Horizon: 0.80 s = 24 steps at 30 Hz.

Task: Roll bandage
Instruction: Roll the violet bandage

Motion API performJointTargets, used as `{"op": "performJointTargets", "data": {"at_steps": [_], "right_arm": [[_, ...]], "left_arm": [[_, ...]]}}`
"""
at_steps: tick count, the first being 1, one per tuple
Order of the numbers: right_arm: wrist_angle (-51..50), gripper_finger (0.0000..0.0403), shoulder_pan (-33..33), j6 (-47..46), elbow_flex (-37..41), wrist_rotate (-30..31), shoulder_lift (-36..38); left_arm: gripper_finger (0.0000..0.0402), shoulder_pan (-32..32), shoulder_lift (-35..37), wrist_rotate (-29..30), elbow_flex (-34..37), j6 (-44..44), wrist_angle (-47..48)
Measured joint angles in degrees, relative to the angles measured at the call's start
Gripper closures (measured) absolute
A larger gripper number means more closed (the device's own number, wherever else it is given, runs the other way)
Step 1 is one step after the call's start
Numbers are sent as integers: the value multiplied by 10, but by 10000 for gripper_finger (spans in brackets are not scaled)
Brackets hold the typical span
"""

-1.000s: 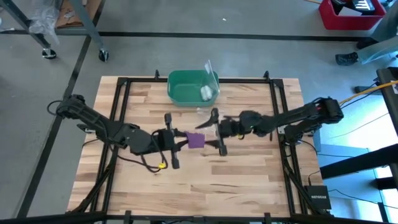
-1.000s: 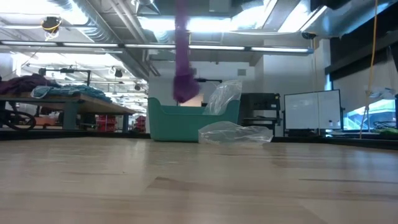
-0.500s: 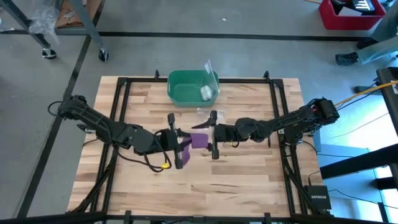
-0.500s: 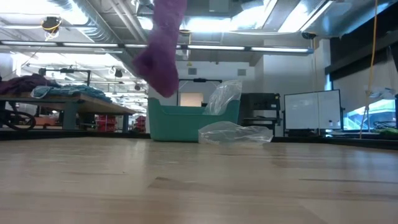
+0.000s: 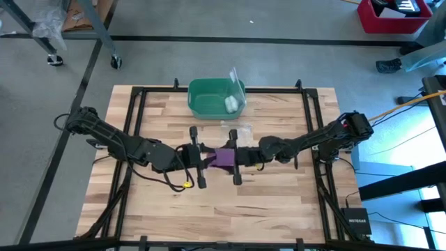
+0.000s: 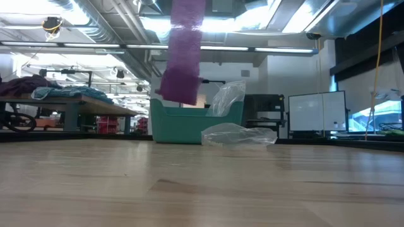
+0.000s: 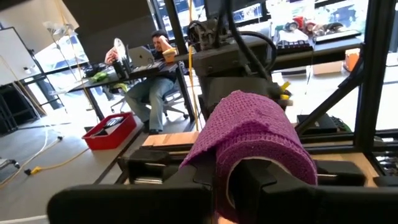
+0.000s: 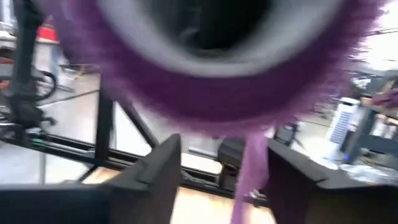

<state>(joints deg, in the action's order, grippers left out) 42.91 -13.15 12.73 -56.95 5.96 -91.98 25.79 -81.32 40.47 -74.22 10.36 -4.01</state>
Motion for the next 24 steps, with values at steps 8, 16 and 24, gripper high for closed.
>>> {"op": "performJointTargets", "data": {"at_steps": [8,16,24], "right_arm": [[-83,391,0,97,0,55,49],[-190,397,1,166,0,133,136],[-259,398,11,188,0,165,151]], "left_arm": [[382,27,2,-8,0,13,2],[382,54,27,-154,0,-5,7],[382,113,39,-127,0,68,-29]]}}
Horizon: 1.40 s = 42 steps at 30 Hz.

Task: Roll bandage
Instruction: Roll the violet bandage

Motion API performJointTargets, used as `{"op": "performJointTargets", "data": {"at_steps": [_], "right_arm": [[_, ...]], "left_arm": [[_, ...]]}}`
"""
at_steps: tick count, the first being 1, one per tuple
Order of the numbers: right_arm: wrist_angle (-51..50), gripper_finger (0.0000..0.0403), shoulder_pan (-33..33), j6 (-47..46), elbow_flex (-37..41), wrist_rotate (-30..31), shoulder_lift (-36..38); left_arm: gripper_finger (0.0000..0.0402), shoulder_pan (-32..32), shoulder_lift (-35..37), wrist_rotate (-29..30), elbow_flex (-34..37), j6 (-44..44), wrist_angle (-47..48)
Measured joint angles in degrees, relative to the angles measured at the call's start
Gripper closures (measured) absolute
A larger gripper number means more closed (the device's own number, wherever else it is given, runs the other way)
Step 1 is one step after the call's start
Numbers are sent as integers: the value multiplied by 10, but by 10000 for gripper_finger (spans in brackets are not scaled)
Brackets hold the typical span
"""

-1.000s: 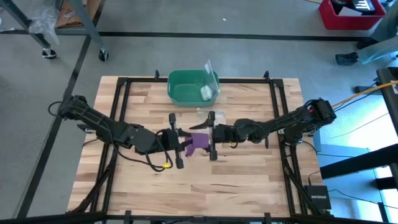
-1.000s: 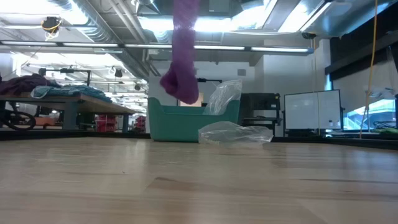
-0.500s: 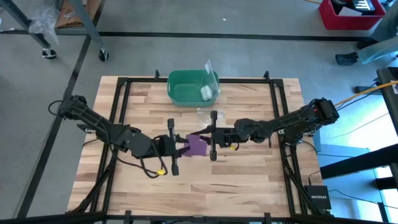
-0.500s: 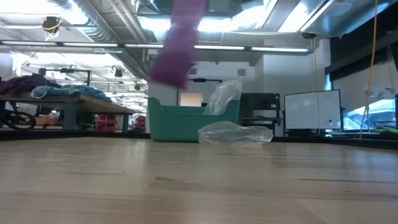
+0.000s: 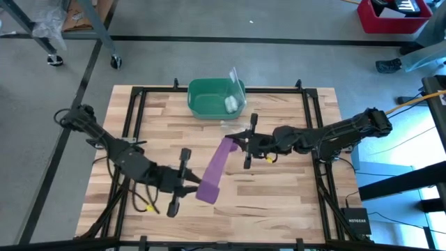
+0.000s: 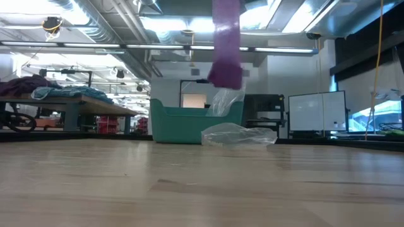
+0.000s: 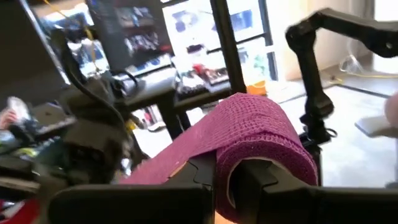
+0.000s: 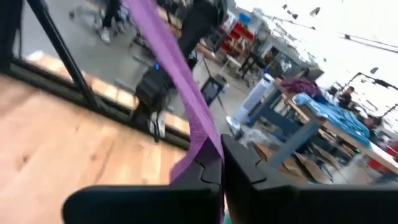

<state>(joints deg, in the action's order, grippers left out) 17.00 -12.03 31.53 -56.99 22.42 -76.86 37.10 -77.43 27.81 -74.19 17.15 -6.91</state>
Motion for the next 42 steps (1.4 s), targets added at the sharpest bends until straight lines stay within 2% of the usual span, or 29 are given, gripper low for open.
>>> {"op": "performJointTargets", "data": {"at_steps": [4,8,15,21,24,29,32,34,38,42], "right_arm": [[-8,400,7,3,0,13,0],[8,401,7,-8,0,-21,0],[27,391,9,-119,0,-115,-3],[28,377,9,-155,1,-130,-12],[27,354,9,-161,1,-133,-16],[27,283,9,-162,1,-136,-16],[-8,244,9,-161,-1,-139,4],[-64,223,8,-161,-17,-130,25],[-161,199,9,-183,-46,-136,46],[-119,197,9,-197,-27,-199,26]], "left_arm": [[382,32,8,55,0,29,-6],[382,42,8,87,0,90,-57],[382,-26,8,98,0,132,-107],[382,-73,5,99,0,125,-101],[382,-84,4,100,0,129,-101],[382,-92,4,101,0,126,-101],[382,-89,4,104,0,126,-101],[382,-86,4,104,0,126,-101],[382,-84,4,103,0,127,-101],[382,-85,4,104,0,127,-101]]}}
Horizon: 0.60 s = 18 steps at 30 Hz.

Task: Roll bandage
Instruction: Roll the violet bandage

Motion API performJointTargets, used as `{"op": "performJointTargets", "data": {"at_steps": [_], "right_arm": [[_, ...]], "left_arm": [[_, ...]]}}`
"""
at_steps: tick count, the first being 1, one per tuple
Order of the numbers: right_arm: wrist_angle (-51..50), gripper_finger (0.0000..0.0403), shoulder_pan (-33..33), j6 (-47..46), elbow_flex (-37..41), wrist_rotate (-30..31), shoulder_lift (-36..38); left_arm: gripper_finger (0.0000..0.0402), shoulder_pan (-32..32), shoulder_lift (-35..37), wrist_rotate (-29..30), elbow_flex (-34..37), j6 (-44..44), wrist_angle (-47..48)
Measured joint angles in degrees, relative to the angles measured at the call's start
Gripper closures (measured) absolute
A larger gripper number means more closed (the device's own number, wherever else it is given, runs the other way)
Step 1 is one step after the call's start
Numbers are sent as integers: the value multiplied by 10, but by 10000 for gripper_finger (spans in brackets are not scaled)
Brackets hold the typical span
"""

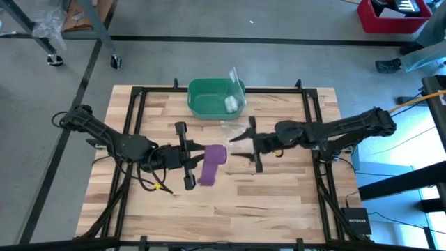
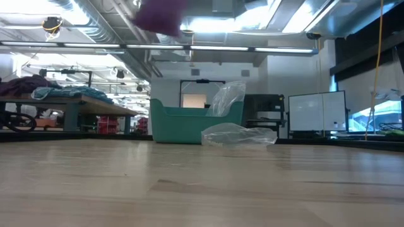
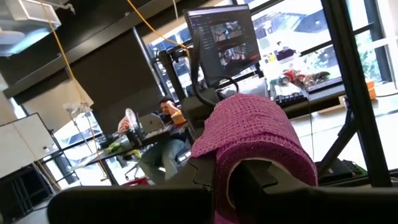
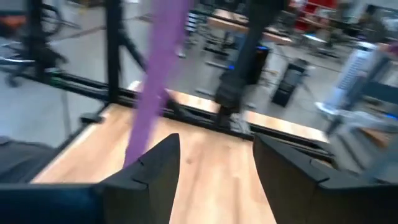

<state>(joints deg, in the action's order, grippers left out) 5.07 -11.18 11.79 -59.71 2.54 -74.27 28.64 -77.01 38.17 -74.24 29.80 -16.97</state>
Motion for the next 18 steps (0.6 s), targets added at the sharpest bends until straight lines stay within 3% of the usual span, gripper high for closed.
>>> {"op": "performJointTargets", "data": {"at_steps": [8,12,18], "right_arm": [[151,200,-1,-59,31,-62,-91],[130,200,-1,-73,32,-48,-110],[66,200,-1,-85,32,-30,-76]], "left_arm": [[382,0,0,0,0,-1,2],[382,0,0,0,0,-3,9],[382,0,0,0,0,-9,16]]}}
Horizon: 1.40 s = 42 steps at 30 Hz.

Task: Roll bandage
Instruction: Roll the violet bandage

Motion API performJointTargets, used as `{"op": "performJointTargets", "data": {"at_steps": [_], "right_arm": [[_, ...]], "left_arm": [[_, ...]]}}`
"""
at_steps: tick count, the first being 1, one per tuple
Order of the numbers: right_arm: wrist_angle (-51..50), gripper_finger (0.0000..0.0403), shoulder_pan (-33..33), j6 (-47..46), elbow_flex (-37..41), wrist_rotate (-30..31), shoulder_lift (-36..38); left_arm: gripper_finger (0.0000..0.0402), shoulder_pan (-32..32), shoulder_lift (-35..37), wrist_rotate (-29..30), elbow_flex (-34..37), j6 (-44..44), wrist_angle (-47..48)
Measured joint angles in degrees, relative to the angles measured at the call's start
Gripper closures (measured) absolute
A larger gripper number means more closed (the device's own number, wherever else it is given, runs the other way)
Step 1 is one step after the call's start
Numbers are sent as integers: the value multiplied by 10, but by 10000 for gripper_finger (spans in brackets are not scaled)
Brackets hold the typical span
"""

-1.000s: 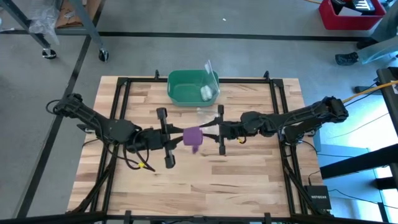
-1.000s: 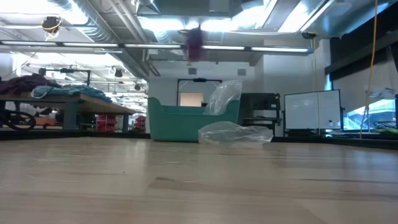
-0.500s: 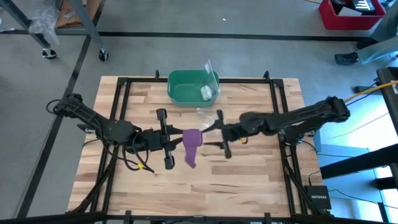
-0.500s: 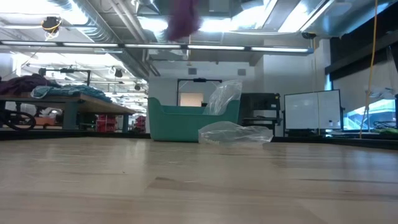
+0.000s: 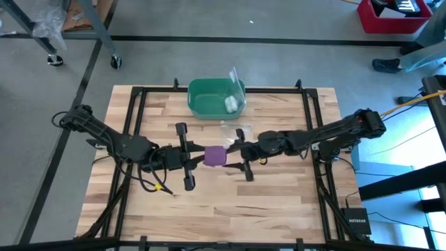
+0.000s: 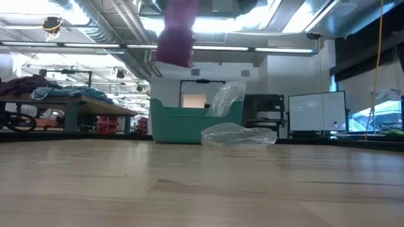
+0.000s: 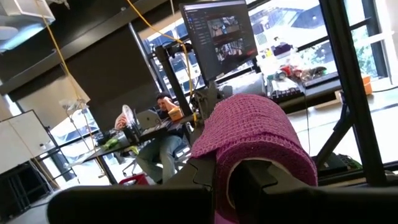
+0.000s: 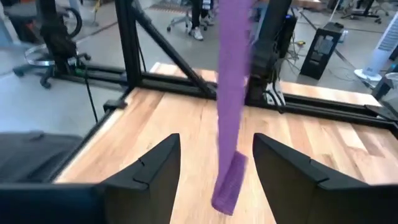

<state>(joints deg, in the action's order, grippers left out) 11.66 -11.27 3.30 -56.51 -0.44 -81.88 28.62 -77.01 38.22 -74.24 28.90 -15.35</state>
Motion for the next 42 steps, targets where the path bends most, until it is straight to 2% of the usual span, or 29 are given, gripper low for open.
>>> {"op": "performJointTargets", "data": {"at_steps": [6,17,20,24,27,28,37,42], "right_arm": [[74,200,0,-10,-1,39,-13],[170,206,0,59,-1,30,-65],[191,235,0,61,-1,9,-65],[198,308,0,79,-1,8,-65],[176,378,0,111,-1,16,-61],[161,390,0,123,-1,24,-57],[21,395,0,137,-1,70,23],[-27,398,0,167,-1,126,50]], "left_arm": [[382,-2,0,0,0,0,-2],[382,-2,0,0,0,-4,2],[382,-2,0,0,0,-4,3],[382,-2,0,0,0,-5,2],[382,-2,0,0,0,-18,4],[382,-1,0,0,0,-26,6],[382,48,4,29,0,-65,14],[382,90,18,32,0,-111,17]]}}
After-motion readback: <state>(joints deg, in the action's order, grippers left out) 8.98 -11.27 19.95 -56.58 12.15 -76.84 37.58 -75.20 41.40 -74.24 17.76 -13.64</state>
